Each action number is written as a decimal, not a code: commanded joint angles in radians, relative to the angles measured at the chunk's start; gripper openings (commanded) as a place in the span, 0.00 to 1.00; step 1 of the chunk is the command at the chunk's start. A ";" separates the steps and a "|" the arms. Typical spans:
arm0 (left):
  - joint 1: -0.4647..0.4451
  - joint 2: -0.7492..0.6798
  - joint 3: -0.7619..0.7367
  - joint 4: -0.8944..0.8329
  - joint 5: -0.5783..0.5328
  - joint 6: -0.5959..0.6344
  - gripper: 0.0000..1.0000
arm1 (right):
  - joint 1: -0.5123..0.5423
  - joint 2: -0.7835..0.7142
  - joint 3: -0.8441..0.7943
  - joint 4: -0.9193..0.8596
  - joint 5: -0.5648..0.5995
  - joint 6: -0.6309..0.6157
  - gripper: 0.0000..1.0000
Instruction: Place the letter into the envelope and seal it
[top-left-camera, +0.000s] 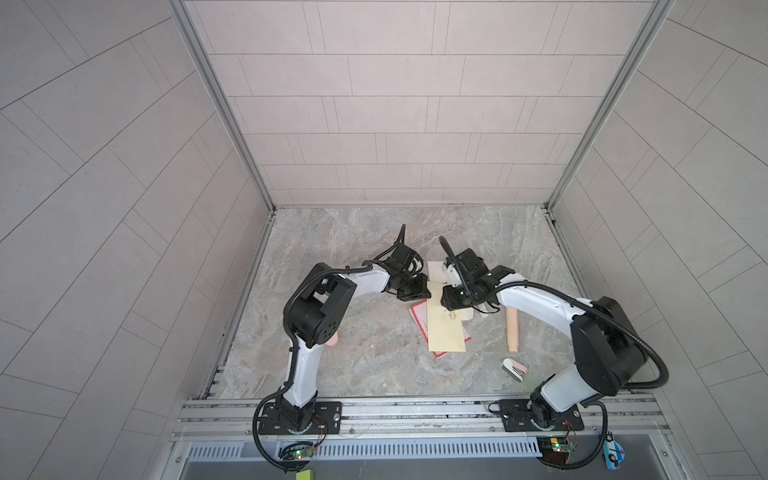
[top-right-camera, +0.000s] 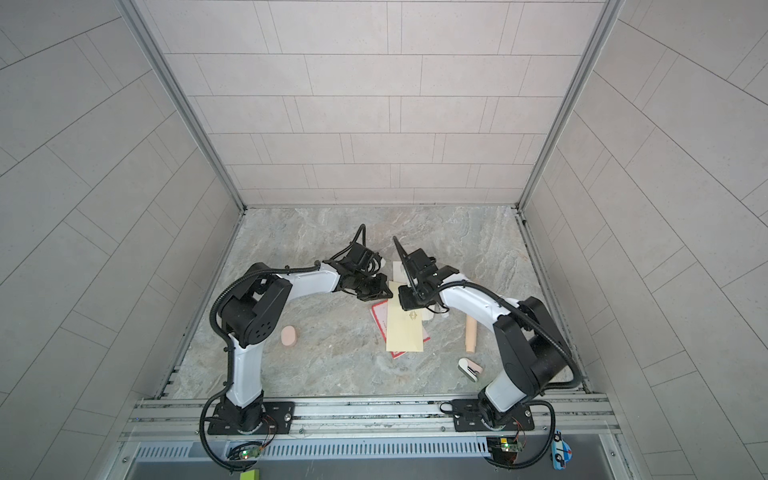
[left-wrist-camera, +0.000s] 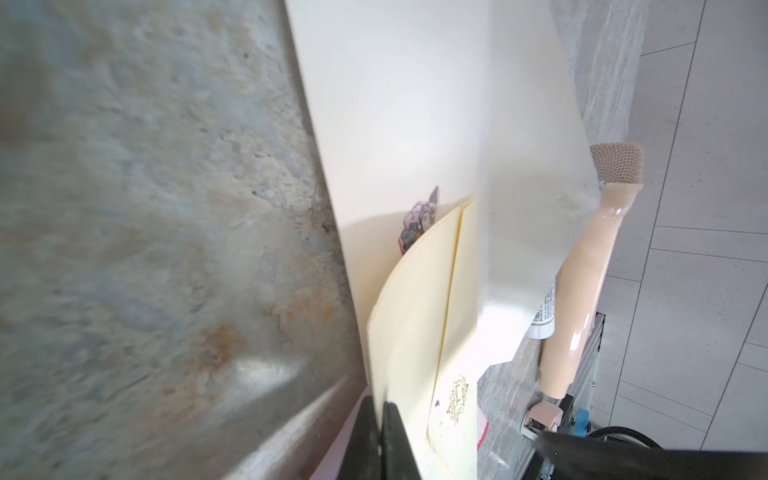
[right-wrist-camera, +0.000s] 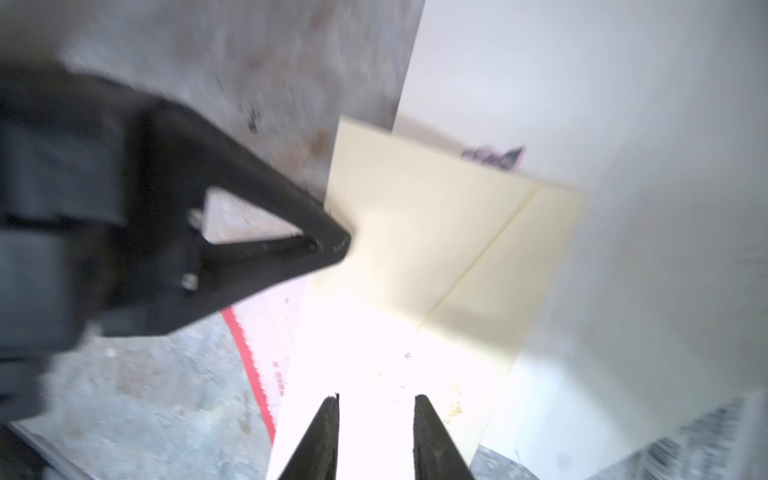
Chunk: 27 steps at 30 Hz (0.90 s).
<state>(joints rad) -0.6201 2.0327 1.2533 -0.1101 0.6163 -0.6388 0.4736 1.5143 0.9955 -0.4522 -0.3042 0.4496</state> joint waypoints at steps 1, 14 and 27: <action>0.003 -0.048 -0.017 0.034 0.040 0.002 0.00 | -0.045 -0.042 -0.019 0.026 -0.047 0.048 0.34; 0.041 -0.105 -0.125 0.214 0.147 -0.062 0.00 | -0.194 -0.008 -0.134 0.088 -0.259 0.092 0.46; 0.235 -0.216 -0.407 0.953 0.331 -0.507 0.00 | -0.220 -0.036 -0.125 0.045 -0.199 0.068 0.46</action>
<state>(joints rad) -0.4183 1.8729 0.8631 0.6384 0.8867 -1.0298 0.2562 1.4994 0.8543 -0.3756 -0.5327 0.5316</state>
